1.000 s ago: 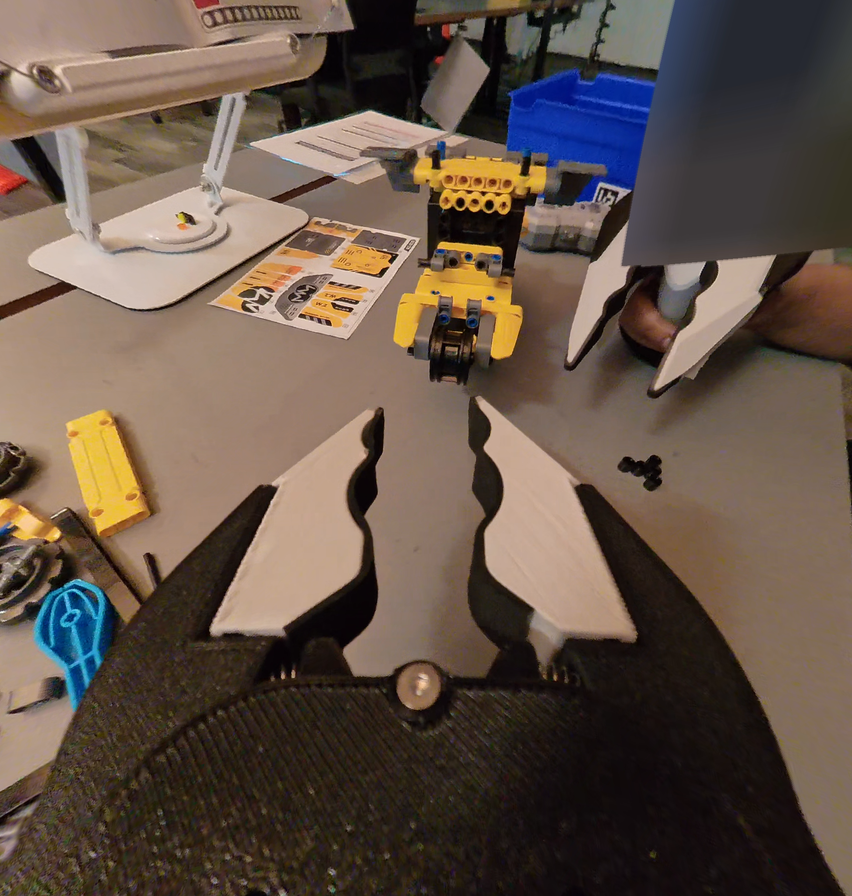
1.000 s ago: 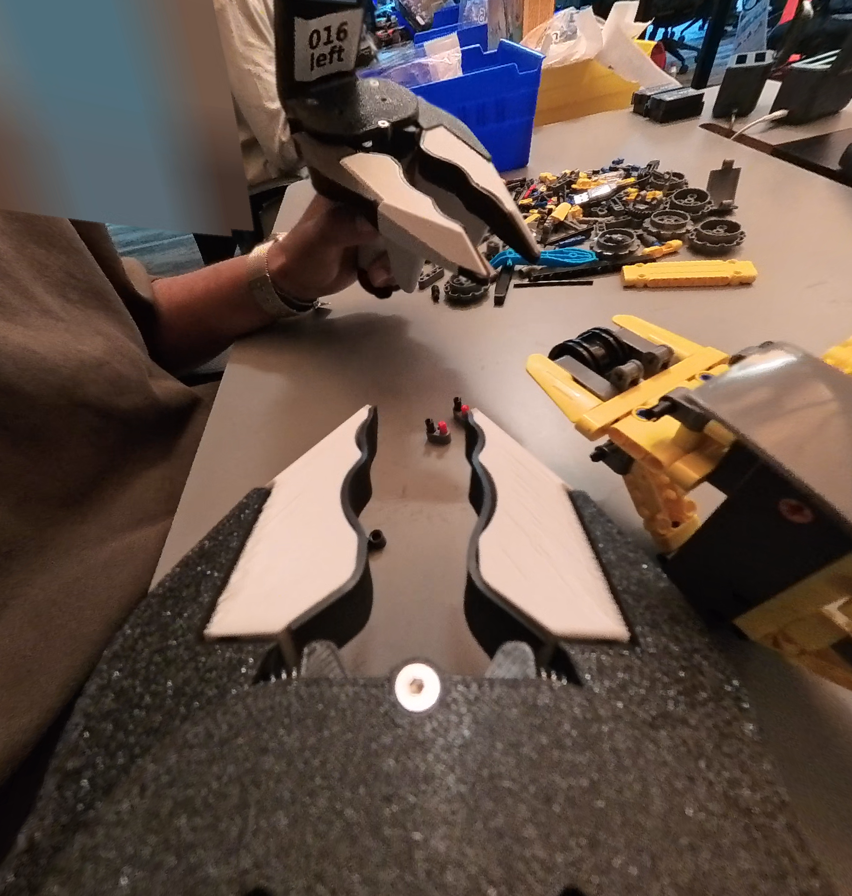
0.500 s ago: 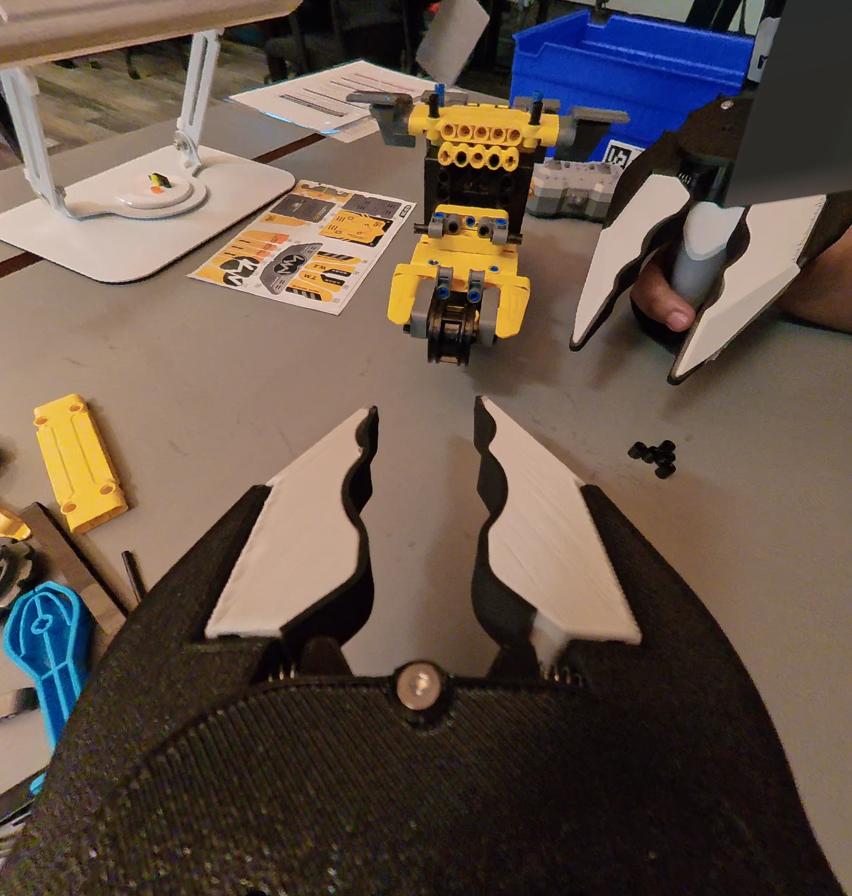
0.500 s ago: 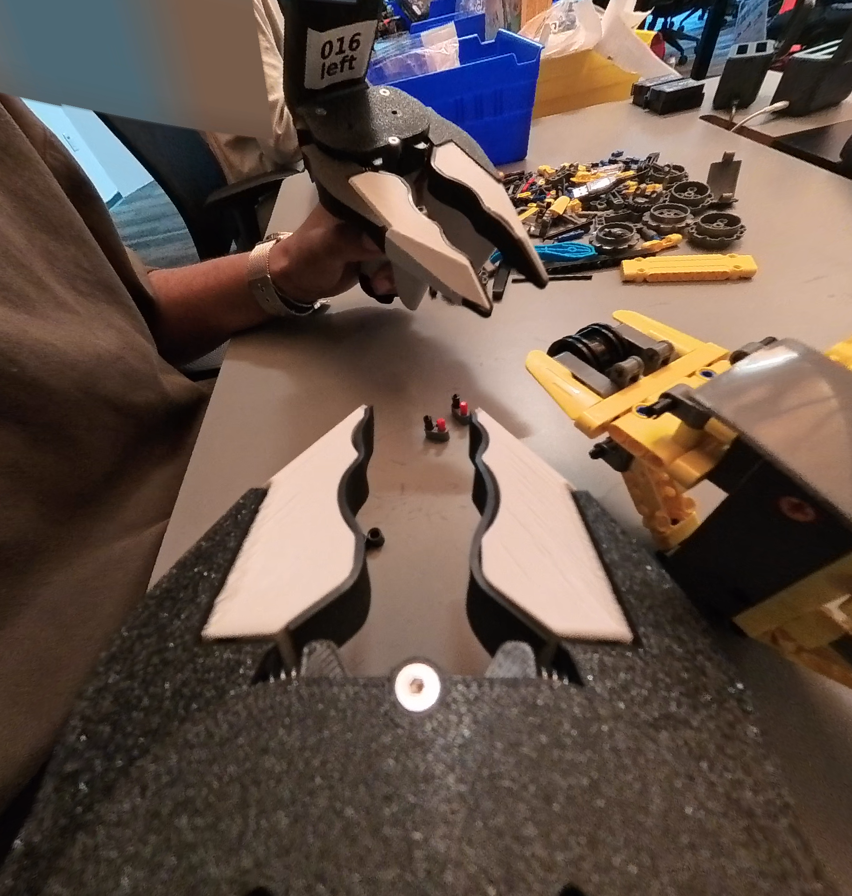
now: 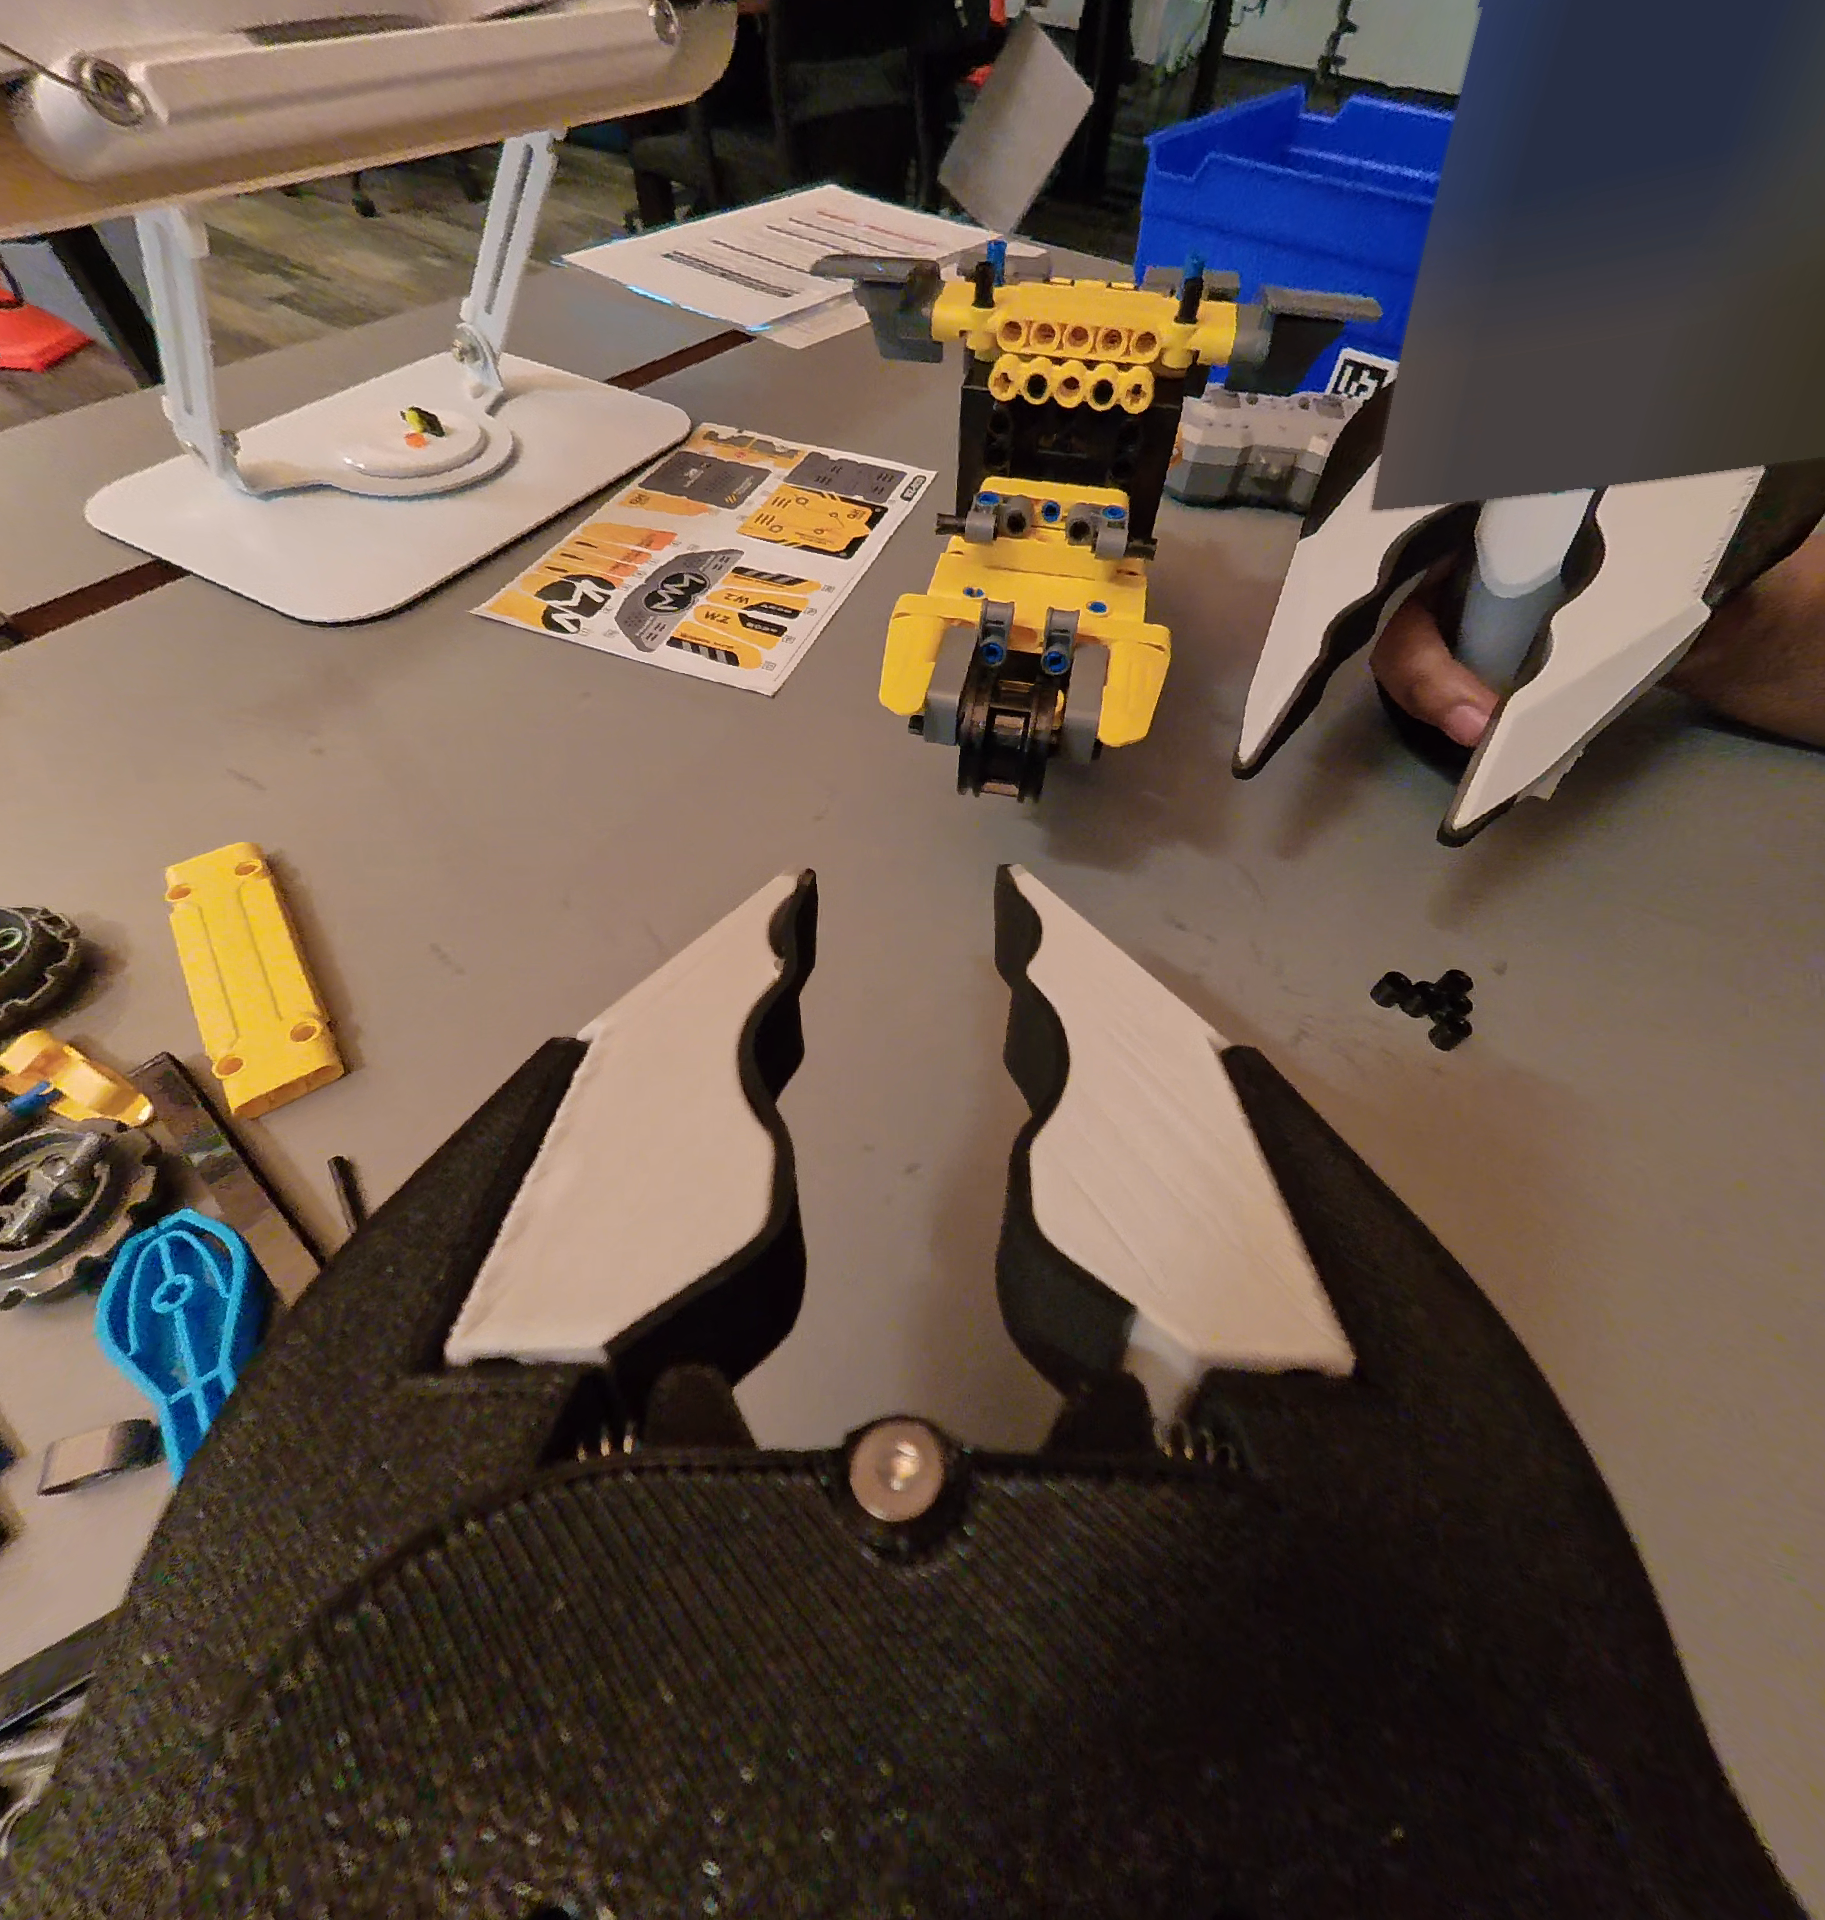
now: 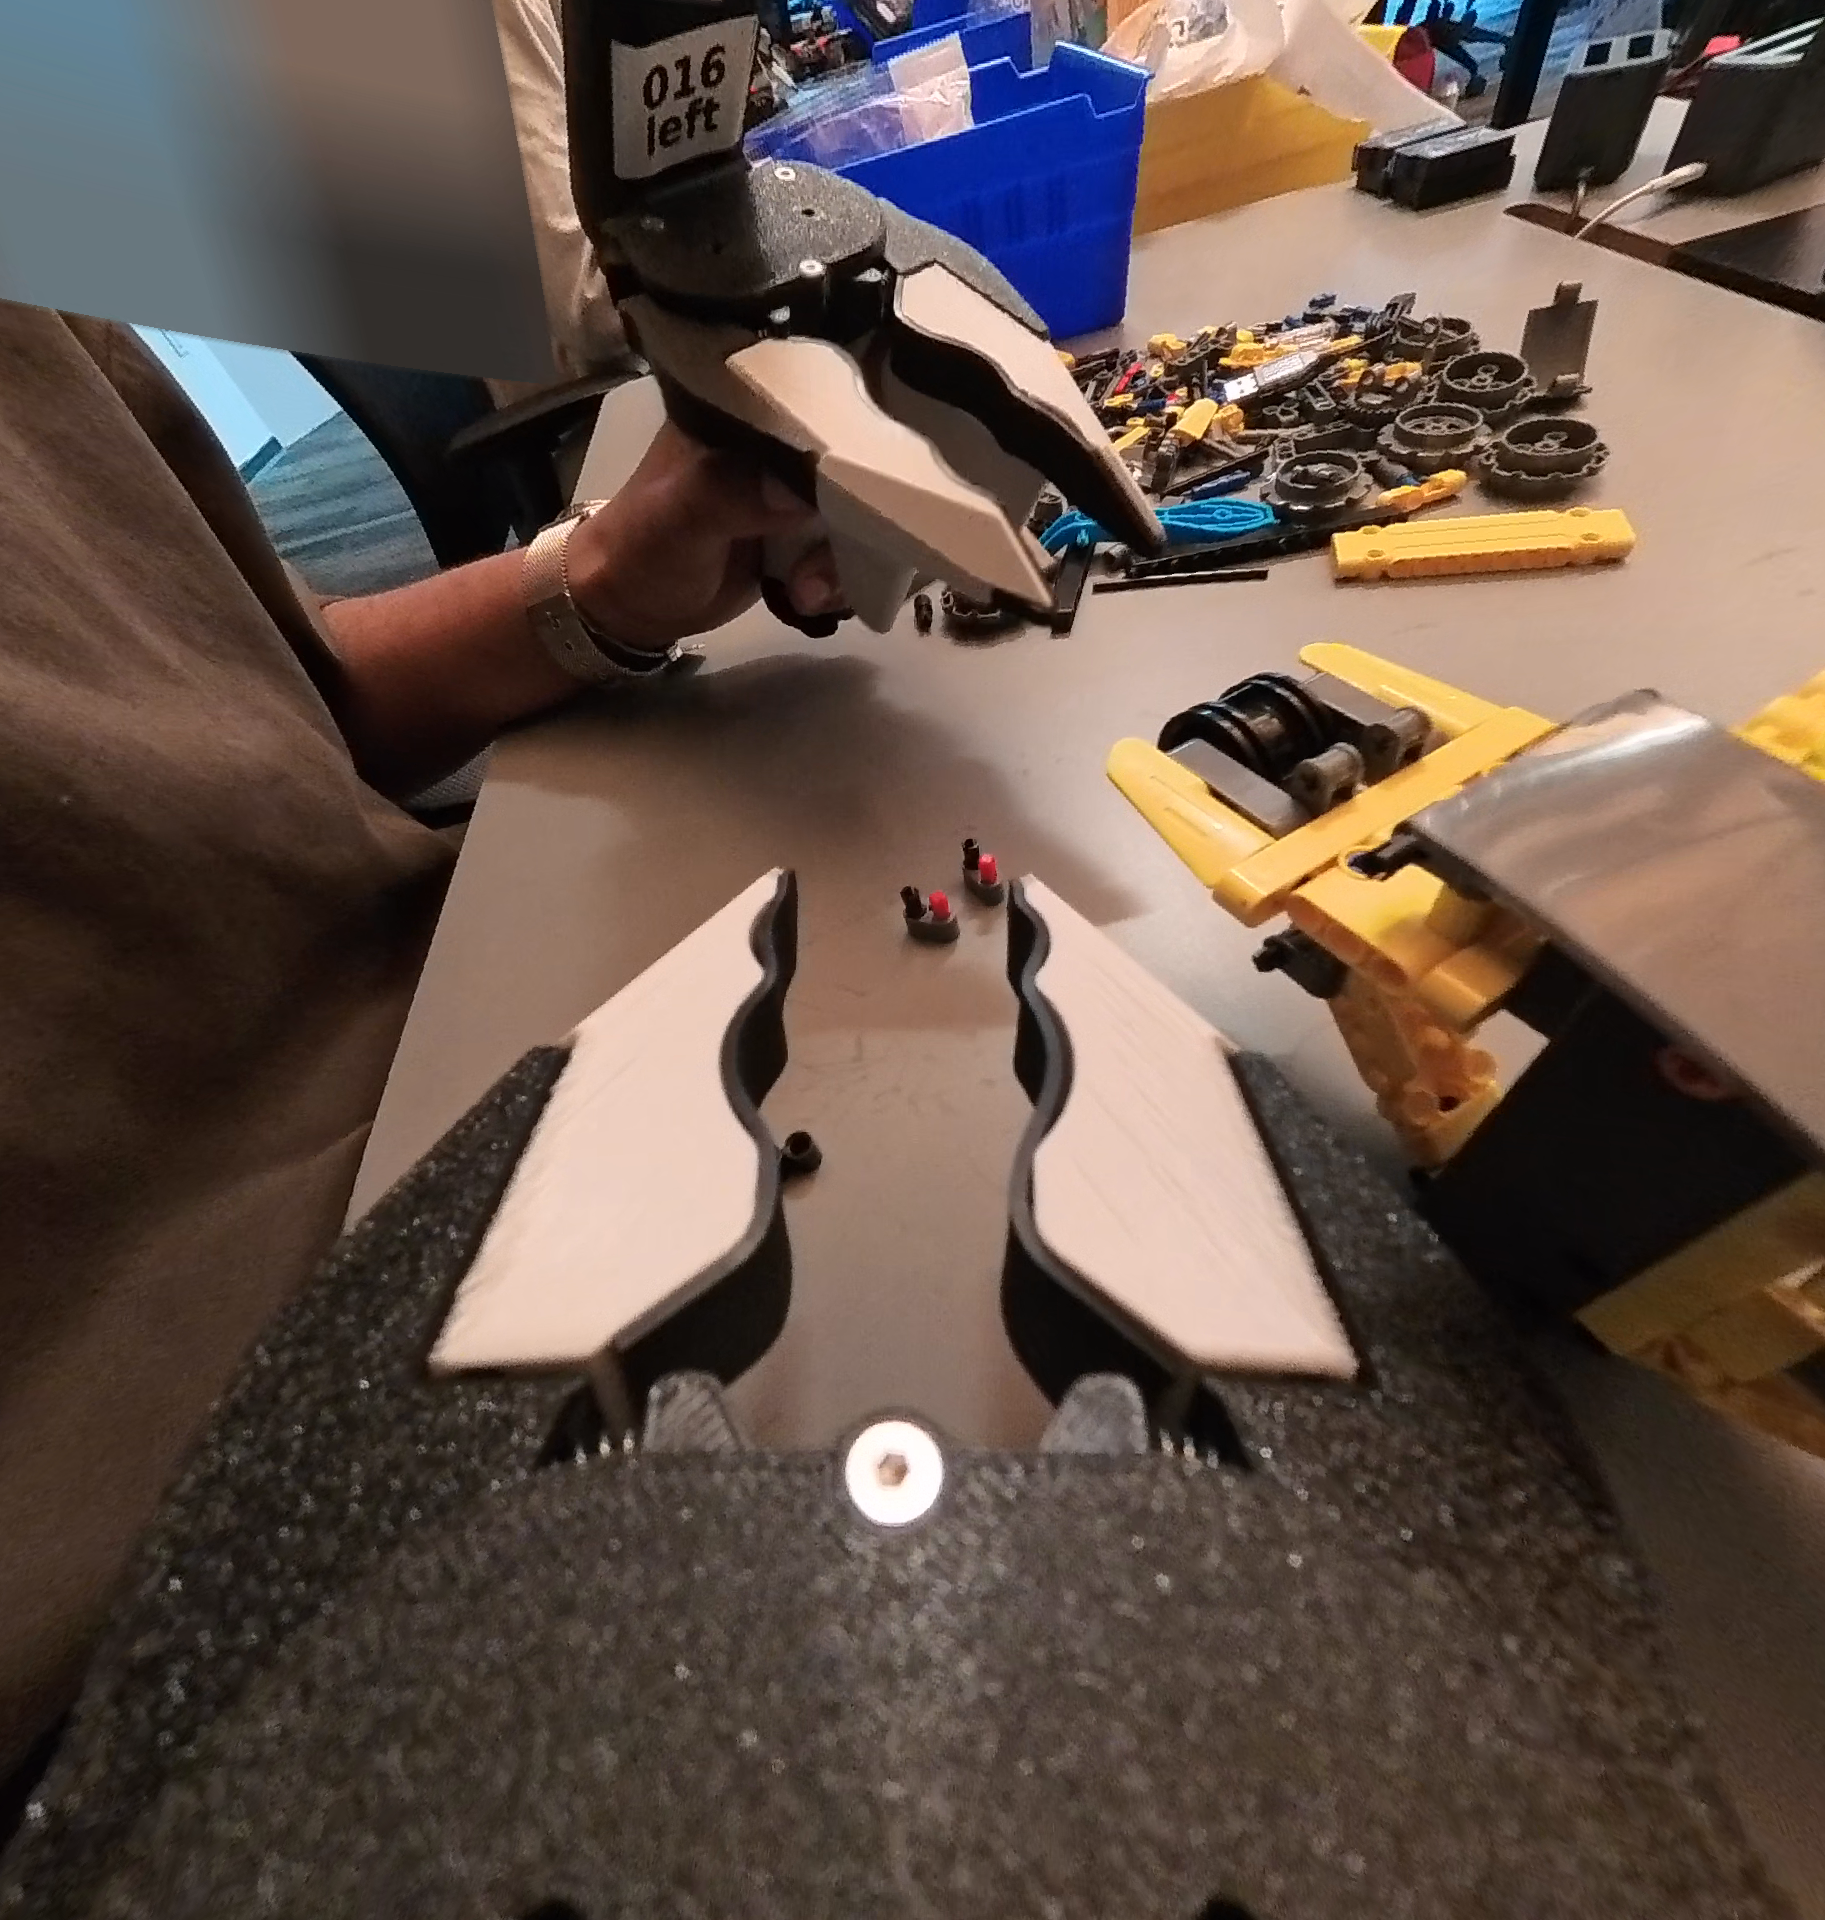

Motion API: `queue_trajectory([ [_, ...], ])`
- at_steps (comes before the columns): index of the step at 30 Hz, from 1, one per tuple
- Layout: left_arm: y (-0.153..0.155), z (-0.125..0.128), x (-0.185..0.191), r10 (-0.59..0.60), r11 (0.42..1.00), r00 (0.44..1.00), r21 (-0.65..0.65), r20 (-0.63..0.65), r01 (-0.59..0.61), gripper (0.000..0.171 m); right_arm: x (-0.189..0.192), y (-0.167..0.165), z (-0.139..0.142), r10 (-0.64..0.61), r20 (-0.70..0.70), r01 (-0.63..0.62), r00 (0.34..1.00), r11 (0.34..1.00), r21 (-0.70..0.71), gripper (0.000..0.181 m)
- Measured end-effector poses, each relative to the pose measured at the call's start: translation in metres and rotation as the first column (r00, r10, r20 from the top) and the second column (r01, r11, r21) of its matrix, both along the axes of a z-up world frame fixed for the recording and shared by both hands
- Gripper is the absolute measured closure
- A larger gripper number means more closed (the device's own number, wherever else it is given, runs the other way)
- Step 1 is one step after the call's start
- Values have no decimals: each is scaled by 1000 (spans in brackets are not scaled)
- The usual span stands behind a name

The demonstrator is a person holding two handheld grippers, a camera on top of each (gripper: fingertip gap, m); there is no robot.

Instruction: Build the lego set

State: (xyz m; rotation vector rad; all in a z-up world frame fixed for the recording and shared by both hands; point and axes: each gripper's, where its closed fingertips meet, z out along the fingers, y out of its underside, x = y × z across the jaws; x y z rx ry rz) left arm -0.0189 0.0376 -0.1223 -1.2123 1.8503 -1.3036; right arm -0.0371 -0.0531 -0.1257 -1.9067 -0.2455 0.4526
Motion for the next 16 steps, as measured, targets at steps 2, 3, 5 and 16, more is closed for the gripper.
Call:
queue_trajectory([
  [2,4,2,0,16,1000,1000,-1,7,-16,148,0,0,0,0,3,0,1000,1000,1,141],
  [3,5,3,0,21,1000,1000,-5,11,-21,151,0,0,0,0,5,0,1000,1000,2,141],
  [5,8,5,-1,27,999,1000,-25,14,-26,157,-1,0,0,0,12,0,1000,1000,4,141],
  [16,8,12,-3,31,998,999,-48,35,-30,154,0,0,0,-7,16,7,1000,1000,3,141],
])
